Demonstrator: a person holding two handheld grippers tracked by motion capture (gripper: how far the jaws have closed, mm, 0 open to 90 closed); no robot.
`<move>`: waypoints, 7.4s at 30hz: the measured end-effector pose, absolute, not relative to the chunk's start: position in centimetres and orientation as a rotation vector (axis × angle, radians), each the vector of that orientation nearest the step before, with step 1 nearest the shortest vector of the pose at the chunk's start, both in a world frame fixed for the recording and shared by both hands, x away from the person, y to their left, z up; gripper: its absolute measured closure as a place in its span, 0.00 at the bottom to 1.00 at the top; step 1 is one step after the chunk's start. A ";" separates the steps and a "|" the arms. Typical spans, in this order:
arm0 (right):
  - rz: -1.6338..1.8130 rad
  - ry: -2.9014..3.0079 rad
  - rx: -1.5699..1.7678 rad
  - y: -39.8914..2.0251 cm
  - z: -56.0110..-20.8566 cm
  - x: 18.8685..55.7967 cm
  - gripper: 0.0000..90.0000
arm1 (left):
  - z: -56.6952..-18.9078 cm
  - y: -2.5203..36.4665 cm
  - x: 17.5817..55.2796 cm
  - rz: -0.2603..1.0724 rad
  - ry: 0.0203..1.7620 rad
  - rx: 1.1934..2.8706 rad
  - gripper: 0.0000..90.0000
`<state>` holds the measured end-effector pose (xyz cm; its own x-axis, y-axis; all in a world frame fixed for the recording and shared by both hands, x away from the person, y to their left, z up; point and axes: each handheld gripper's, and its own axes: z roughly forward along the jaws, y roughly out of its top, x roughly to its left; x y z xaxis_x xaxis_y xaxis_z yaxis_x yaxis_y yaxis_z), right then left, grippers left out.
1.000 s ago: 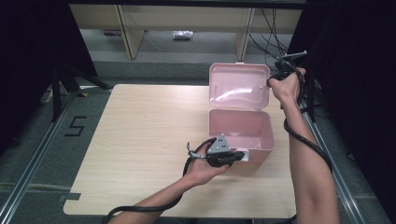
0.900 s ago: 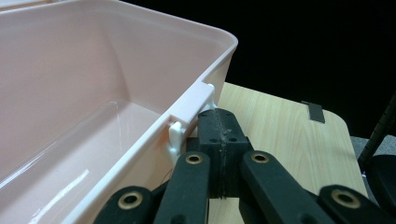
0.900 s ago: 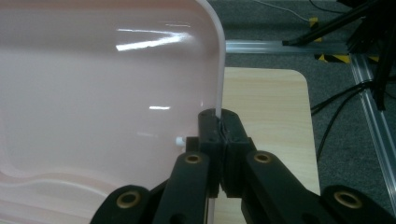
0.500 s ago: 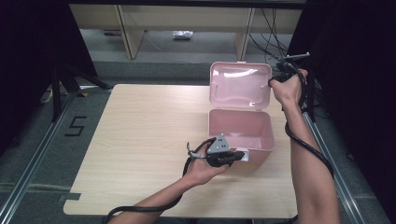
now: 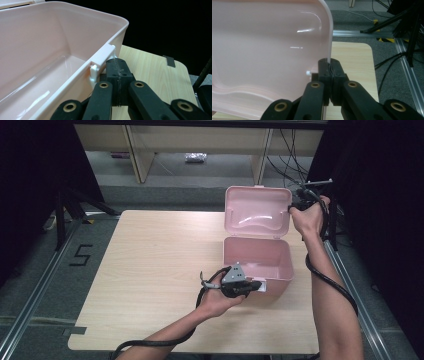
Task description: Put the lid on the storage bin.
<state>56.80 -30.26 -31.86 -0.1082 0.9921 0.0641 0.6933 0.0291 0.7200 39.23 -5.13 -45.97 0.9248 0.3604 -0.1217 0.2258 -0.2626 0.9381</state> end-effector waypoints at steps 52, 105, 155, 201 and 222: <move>0.934 1.821 1.546 -30.3 -31.5 53.6 1.00 | -45.9 -5.1 39.4 0.127 0.449 1.864 1.00; 0.981 1.737 1.485 -30.1 -32.2 51.2 1.00 | -45.7 -5.1 39.5 0.113 0.457 1.871 1.00; 1.005 1.697 1.411 -29.9 -33.0 48.9 1.00 | -45.7 -5.1 39.4 0.119 0.462 1.871 1.00; 0.998 1.690 1.363 -29.9 -33.5 47.2 0.99 | -45.7 -5.1 39.5 0.111 0.460 1.873 1.00; 0.997 1.675 1.331 -29.8 -34.0 46.1 0.99 | -45.7 -5.1 39.5 0.105 0.460 1.873 1.00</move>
<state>46.08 -29.84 -34.04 -0.1666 0.9817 -0.0923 0.3866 0.1511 0.9098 39.48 -5.06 -45.69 0.9191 0.3637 -0.1515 0.2616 -0.2758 0.9249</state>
